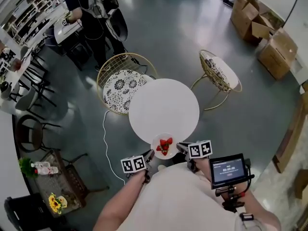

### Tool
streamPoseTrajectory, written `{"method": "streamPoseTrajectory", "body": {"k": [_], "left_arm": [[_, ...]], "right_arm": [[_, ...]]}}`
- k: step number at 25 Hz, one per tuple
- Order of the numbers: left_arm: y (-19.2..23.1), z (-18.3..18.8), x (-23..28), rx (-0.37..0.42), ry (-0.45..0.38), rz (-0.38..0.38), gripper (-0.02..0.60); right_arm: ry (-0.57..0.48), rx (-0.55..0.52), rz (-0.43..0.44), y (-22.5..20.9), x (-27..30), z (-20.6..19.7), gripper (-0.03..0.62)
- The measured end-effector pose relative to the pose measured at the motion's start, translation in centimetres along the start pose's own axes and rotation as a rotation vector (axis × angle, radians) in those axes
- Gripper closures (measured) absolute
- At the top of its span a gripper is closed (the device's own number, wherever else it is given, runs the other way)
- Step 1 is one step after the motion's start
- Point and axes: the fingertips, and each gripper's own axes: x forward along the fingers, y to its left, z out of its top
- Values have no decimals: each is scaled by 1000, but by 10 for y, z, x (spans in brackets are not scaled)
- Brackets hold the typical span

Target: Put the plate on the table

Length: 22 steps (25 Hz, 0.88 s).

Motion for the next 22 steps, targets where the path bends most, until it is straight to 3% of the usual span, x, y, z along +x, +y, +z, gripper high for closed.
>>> {"method": "streamPoseTrajectory", "body": {"k": [13, 22], "left_arm": [[0, 44, 71, -5, 63, 19, 554], [-1, 41, 89, -30, 100, 41, 554]], "right_arm": [[42, 32, -31, -60, 12, 53, 563], [74, 54, -21, -77, 14, 56, 563]]}}
